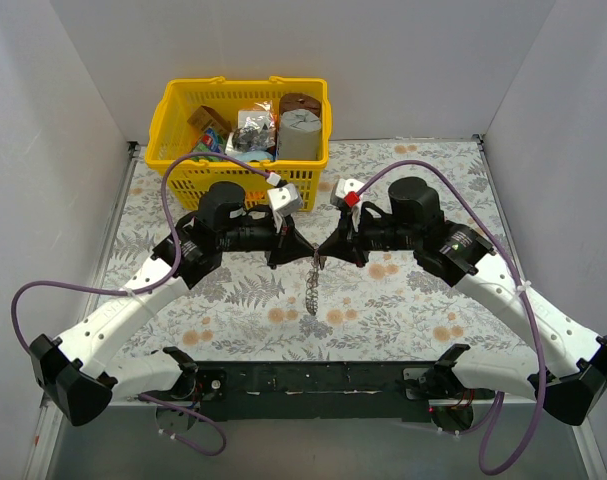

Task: Put the keys on the keyring

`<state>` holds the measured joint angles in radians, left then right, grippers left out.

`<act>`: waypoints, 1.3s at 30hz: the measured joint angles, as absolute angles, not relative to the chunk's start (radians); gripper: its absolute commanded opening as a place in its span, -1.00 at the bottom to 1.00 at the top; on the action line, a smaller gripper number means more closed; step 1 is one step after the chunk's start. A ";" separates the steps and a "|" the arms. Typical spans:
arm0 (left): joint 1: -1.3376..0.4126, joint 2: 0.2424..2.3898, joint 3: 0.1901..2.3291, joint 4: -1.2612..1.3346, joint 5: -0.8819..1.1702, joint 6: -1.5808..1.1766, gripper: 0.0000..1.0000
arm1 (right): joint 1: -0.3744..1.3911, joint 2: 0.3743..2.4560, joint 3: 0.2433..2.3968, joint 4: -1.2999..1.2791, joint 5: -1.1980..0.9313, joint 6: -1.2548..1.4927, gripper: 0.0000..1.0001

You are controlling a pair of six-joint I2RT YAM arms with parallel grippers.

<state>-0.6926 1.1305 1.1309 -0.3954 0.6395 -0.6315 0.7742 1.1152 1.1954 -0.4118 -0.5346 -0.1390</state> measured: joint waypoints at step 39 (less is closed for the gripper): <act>-0.691 1.095 1.156 -0.358 0.692 -0.554 -1.00 | 0.762 1.048 1.285 -0.550 -0.529 -0.300 -0.97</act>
